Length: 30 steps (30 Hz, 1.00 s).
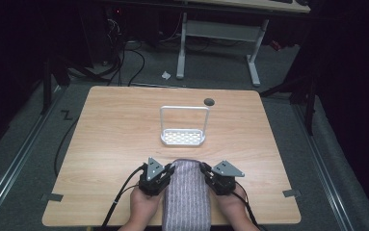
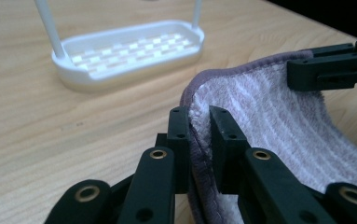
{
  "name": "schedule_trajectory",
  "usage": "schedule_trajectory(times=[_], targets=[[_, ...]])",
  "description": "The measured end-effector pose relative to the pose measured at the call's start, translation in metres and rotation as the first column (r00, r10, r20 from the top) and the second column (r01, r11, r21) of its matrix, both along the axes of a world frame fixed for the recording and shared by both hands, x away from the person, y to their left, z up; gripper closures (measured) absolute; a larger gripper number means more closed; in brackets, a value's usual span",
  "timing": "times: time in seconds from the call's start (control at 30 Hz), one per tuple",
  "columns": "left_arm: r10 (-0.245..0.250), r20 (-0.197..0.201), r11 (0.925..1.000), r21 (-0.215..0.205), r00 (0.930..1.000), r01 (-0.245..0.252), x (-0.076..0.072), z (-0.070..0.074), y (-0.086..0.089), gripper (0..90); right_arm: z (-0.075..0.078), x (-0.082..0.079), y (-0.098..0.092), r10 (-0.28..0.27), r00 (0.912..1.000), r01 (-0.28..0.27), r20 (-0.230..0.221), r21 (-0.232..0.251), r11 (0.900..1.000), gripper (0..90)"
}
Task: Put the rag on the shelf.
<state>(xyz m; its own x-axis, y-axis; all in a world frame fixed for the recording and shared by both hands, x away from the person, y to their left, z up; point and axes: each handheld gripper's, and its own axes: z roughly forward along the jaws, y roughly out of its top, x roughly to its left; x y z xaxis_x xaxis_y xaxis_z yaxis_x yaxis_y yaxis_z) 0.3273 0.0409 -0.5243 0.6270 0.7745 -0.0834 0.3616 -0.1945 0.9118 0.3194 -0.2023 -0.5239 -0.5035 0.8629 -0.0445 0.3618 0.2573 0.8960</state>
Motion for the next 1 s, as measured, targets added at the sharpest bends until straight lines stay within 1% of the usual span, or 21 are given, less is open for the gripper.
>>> schedule_trajectory(times=[0.07,0.1,0.27,0.33,0.43,0.47,0.53,0.6,0.67,0.77,0.8,0.87,1.0], targets=[[0.004,0.031,1.0,-0.009,0.9995,-0.004,-0.005,0.003,0.0,79.3,0.004,-0.003,0.001,0.0,0.9997,-0.001,0.026,0.008,1.0,83.4],[0.006,0.045,0.9999,-0.012,0.999,-0.006,-0.007,0.005,0.0,79.3,0.006,-0.004,0.002,0.008,0.9995,-0.008,0.031,0.009,1.0,83.3],[0.007,0.092,0.9997,-0.024,0.9957,-0.005,-0.013,0.014,0.0,79.4,0.015,-0.009,0.0,-0.004,0.9969,0.002,0.078,0.028,1.0,83.4],[0.01,0.111,0.9996,-0.027,0.9938,-0.007,-0.016,0.017,0.001,79.4,0.02,-0.011,0.0,-0.006,0.9951,0.003,0.099,0.033,0.999,83.4],[0.01,0.127,0.9995,-0.031,0.9919,-0.006,-0.017,0.022,0.001,79.5,0.026,-0.014,0.0,-0.005,0.9916,0.0,0.129,0.042,0.999,83.4],[0.011,0.141,0.9997,-0.024,0.9899,-0.008,-0.017,0.024,0.001,79.5,0.028,-0.014,0.001,-0.005,0.9906,0.0,0.137,0.042,0.999,83.4],[0.014,0.146,0.9995,-0.03,0.9891,-0.009,-0.014,0.028,0.0,79.7,0.033,-0.015,0.001,-0.007,0.9877,0.0,0.156,0.049,0.999,83.4],[0.013,0.155,0.9994,-0.034,0.9879,-0.008,-0.01,0.034,-0.001,79.9,0.039,-0.013,0.001,-0.01,0.9859,0.0,0.167,0.058,0.998,83.4],[0.012,0.171,0.9989,-0.046,0.9852,-0.004,-0.008,0.043,0.0,80.0,0.044,-0.012,0.0,-0.015,0.9838,0.004,0.178,0.061,0.998,83.5],[0.011,0.192,0.9987,-0.051,0.9813,-0.001,-0.005,0.056,-0.001,80.2,0.056,-0.01,-0.002,-0.027,0.9782,0.009,0.206,0.087,0.996,83.5],[0.011,0.199,0.9988,-0.049,0.9799,-0.001,-0.004,0.061,-0.001,80.3,0.059,-0.009,-0.003,-0.028,0.976,0.008,0.216,0.093,0.996,83.5],[0.014,0.215,0.9984,-0.056,0.9764,-0.002,-0.001,0.07,-0.002,80.4,0.067,-0.008,-0.003,-0.032,0.9716,0.01,0.234,0.092,0.996,83.5],[0.024,0.25,0.9968,-0.08,0.968,-0.005,0.001,0.087,-0.002,80.4,0.085,-0.007,-0.005,-0.041,0.9604,0.012,0.276,0.106,0.994,83.5]])
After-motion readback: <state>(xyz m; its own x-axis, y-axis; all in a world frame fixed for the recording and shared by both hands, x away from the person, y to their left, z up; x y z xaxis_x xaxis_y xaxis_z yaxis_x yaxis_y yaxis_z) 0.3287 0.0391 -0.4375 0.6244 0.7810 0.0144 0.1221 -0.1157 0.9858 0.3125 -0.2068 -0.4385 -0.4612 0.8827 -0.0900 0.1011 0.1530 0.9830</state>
